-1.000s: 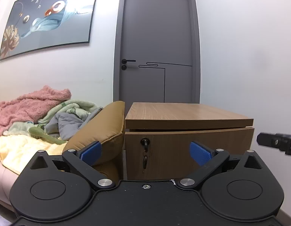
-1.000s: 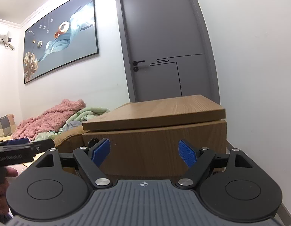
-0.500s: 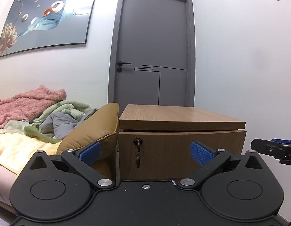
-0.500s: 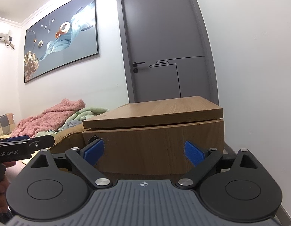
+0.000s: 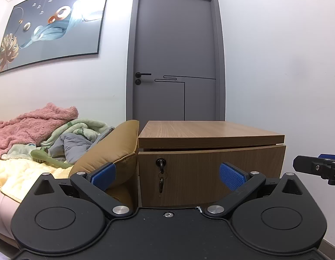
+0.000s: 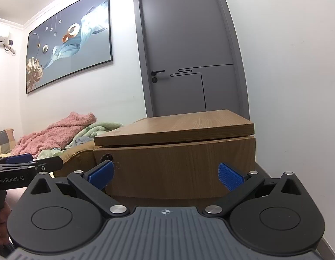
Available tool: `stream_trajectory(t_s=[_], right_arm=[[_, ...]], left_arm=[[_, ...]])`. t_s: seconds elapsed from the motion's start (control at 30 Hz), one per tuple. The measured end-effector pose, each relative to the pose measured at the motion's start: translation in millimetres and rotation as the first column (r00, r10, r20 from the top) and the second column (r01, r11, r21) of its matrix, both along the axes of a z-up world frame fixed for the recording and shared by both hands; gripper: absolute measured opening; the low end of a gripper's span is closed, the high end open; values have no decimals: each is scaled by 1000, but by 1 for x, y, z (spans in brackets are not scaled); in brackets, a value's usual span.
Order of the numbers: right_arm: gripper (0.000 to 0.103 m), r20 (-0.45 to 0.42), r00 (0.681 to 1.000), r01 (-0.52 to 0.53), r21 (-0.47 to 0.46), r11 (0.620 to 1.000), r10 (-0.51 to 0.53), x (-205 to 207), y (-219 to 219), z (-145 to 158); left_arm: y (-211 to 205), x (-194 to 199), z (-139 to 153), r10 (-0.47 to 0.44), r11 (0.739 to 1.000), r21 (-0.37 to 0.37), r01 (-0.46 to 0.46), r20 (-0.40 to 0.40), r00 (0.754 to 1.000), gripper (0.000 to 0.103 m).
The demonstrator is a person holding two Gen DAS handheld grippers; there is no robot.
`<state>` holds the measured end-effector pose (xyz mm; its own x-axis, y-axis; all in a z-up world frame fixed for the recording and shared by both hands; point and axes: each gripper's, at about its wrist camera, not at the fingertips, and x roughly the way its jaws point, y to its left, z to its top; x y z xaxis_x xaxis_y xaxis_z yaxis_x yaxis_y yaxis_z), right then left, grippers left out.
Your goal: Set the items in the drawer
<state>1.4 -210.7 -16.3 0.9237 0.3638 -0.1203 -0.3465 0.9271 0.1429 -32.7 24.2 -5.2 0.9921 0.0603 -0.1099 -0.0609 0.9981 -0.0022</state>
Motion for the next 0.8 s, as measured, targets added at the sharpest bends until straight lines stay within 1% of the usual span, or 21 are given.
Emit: stream_trajectory(t_s=[0.8], right_arm=[[103,-4,1000,13,-17,1000,-13,-1,6,-2]], left_arm=[[8,-3,1,3,1000,-7,-3,-4,1000,102]])
